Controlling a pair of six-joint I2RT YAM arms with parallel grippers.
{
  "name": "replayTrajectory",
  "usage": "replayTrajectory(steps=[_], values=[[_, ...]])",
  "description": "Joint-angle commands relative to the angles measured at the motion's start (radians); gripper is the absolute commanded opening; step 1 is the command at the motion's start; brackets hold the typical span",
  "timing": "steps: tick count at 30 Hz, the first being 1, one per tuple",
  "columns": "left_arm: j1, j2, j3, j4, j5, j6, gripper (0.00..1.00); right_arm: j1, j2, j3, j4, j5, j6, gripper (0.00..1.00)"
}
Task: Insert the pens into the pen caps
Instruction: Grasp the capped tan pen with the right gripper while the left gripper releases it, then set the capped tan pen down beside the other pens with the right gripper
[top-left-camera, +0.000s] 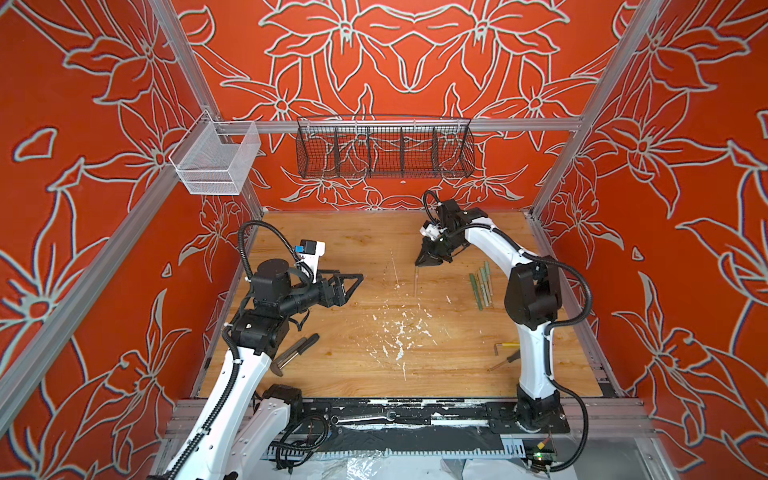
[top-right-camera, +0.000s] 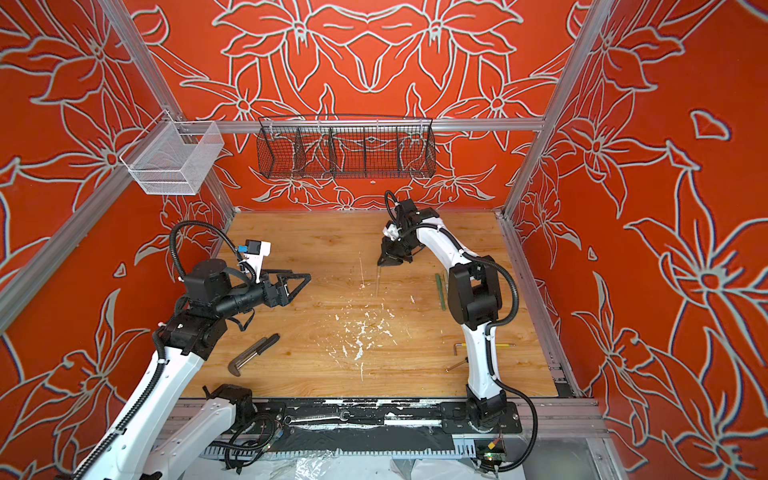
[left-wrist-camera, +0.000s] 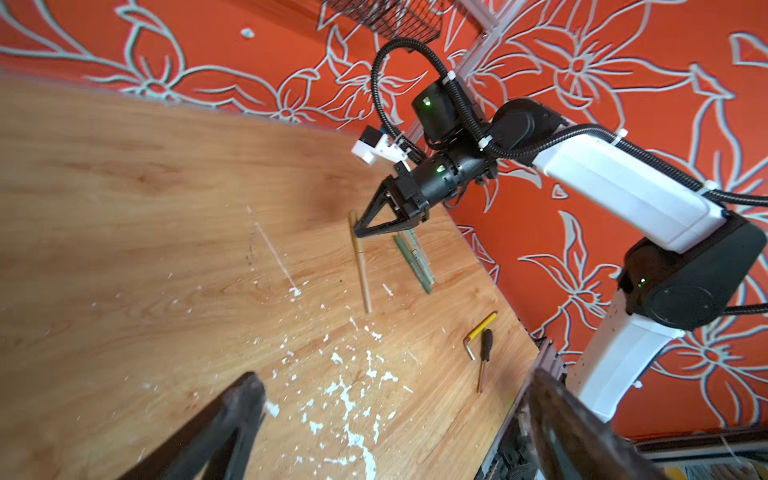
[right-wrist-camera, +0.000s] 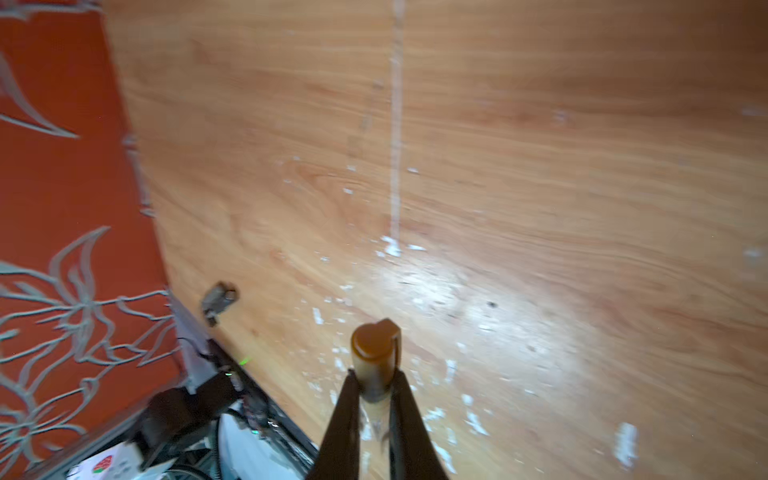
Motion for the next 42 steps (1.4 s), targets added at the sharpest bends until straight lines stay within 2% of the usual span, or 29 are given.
replayTrajectory(steps=[1,5,9,13,17,20,22,24,27,33,37,42], values=[[0.002,0.021,0.019,-0.155,-0.168,0.031,0.97,-0.05,0.04,0.031,-0.231,0.209,-0.186,0.0],[0.003,0.056,0.017,-0.19,-0.423,0.027,0.97,-0.119,0.041,-0.014,-0.23,0.296,-0.209,0.0],[0.003,0.067,-0.032,-0.118,-0.626,0.051,0.97,-0.155,0.051,-0.022,-0.243,0.373,-0.225,0.0],[0.005,0.054,-0.127,0.037,-0.736,0.115,0.97,-0.156,0.043,-0.021,-0.246,0.396,-0.243,0.19],[0.007,0.044,-0.24,0.216,-0.838,0.163,0.97,-0.157,-0.008,-0.045,-0.209,0.418,-0.231,0.32],[0.022,0.073,-0.276,0.243,-0.912,0.195,0.97,-0.157,-0.075,-0.11,-0.13,0.414,-0.246,0.43],[0.038,0.104,-0.29,0.252,-0.962,0.207,0.97,-0.157,-0.134,-0.175,-0.055,0.4,-0.261,0.54],[0.066,0.134,-0.32,0.288,-0.968,0.22,0.97,-0.157,-0.199,-0.245,0.043,0.403,-0.266,0.65],[0.095,0.159,-0.385,0.405,-0.969,0.243,0.97,-0.157,-0.285,-0.347,0.178,0.437,-0.27,0.74],[0.182,0.252,-0.498,0.623,-0.87,0.248,0.97,-0.157,-0.4,-0.571,0.464,0.578,-0.274,0.78],[0.22,0.307,-0.46,0.609,-0.8,0.267,0.97,-0.16,-0.465,-0.747,0.668,0.655,-0.323,0.79],[0.265,0.371,-0.464,0.747,-0.657,0.284,0.97,-0.164,-0.58,-1.026,1.012,0.71,-0.344,0.82]])
